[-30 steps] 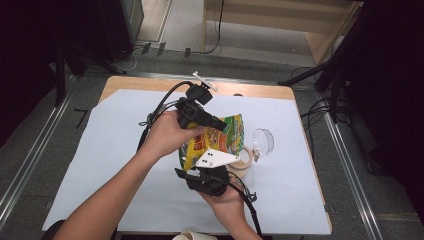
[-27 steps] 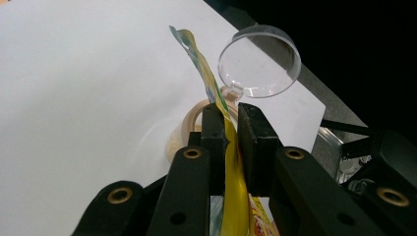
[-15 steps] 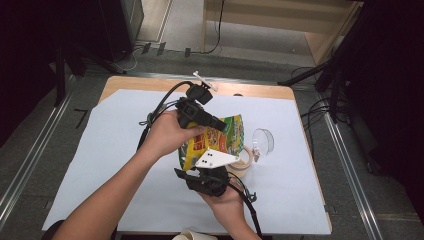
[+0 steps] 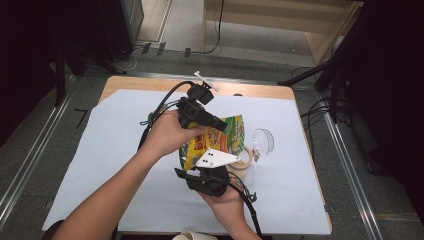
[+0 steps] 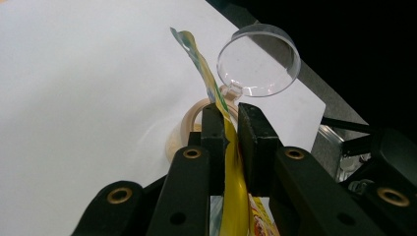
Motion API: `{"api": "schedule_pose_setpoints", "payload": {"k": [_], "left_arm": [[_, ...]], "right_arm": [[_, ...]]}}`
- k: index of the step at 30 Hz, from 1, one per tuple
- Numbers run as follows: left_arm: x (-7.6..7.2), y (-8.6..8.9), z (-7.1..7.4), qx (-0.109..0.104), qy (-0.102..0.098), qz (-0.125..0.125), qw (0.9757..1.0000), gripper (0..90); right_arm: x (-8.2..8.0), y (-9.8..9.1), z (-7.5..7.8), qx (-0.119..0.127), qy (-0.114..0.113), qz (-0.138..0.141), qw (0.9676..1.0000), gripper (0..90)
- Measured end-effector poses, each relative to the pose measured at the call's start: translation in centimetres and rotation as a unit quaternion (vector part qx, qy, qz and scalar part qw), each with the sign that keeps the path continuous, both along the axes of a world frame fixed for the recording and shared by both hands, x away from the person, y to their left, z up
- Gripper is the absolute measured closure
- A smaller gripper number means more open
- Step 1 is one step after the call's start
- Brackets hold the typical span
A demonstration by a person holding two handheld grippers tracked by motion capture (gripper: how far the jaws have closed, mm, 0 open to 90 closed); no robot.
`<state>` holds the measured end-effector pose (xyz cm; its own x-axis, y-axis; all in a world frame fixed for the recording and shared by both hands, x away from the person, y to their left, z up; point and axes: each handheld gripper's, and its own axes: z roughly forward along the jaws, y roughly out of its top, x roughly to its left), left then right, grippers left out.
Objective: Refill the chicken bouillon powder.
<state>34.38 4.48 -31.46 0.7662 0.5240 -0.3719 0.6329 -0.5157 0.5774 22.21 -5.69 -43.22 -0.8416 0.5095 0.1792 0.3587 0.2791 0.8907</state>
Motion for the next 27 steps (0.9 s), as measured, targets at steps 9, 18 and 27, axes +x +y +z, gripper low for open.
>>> {"api": "schedule_pose_setpoints", "payload": {"k": [9, 18, 27], "left_arm": [[0.17, 0.01, 0.15, 0.001, 0.004, 0.002, 1.0000, 83.1], [0.22, -0.17, 0.12, 0.008, 0.007, -0.001, 0.9999, 82.9], [-0.02, -0.24, 0.27, 0.009, -0.004, 0.001, 0.9999, 82.9]], "right_arm": [[0.05, -0.04, 0.36, -0.009, -0.005, -0.002, 0.9999, 68.7], [-0.05, 0.05, 0.11, 0.005, 0.001, -0.005, 1.0000, 68.4], [0.04, -0.03, 0.22, 0.003, 0.000, -0.006, 1.0000, 68.2]]}}
